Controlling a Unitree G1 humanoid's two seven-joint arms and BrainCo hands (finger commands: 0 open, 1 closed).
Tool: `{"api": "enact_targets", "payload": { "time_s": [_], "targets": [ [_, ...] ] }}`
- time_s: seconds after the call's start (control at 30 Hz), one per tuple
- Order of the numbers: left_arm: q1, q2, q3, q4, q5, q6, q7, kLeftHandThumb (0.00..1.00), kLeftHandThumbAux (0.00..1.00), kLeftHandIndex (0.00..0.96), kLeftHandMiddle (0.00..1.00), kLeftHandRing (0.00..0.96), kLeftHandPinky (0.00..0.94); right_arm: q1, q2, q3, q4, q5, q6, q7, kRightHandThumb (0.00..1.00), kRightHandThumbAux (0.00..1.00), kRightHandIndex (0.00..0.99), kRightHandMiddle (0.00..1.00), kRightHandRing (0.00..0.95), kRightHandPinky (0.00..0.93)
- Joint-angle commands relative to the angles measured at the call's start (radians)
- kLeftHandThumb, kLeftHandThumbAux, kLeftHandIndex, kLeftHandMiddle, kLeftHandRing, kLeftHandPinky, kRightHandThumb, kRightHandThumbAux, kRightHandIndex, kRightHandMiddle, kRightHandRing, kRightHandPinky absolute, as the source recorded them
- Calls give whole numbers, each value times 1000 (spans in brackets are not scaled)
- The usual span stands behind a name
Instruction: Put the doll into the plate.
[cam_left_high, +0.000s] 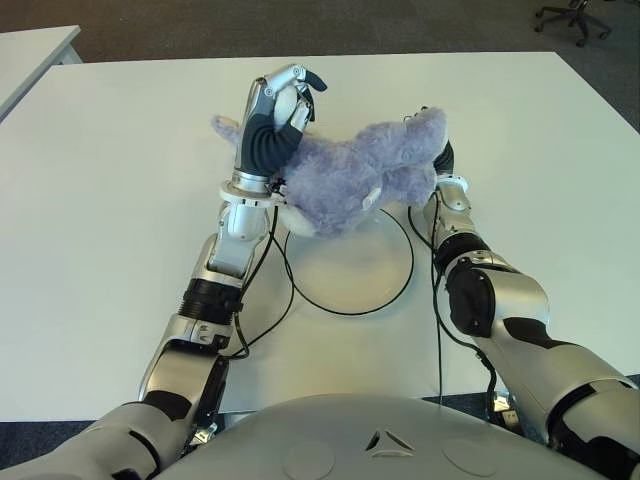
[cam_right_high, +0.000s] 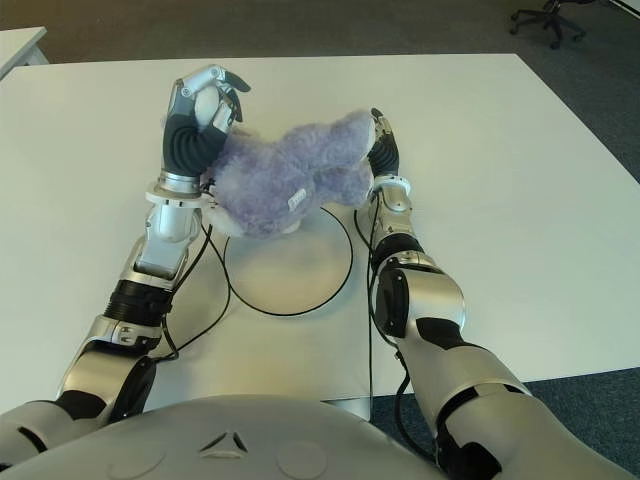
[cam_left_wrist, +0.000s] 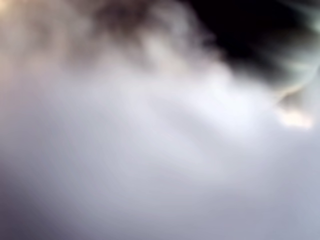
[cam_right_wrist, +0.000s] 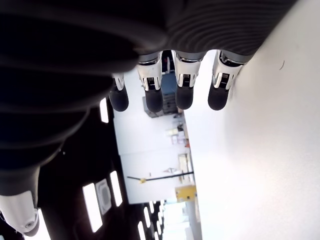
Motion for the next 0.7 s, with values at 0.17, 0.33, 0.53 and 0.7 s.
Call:
{"api": "enact_targets", "payload": {
  "time_s": [0.17,0.33,0.53,0.7],
  "targets": [
    [32,-9,-8,-8,-16,5,-28,750,694,443,831,844,843,83,23,-6,53,11,51,0,94,592,25,48,45,67],
    [39,-14,-8,-13,-25,11,-44,750,694,443,830,844,843,82,23,-5,54,8,51,-3,89,596,23,50,48,70],
    [48,-17,-7,-20,-29,23,-59,751,693,443,831,845,849,81,25,-2,54,5,51,-6,83,598,22,50,48,67],
    [54,-21,-8,-18,-41,21,-69,751,693,443,834,847,852,80,26,-1,54,3,50,-8,81,596,22,47,47,68]
  ]
}}
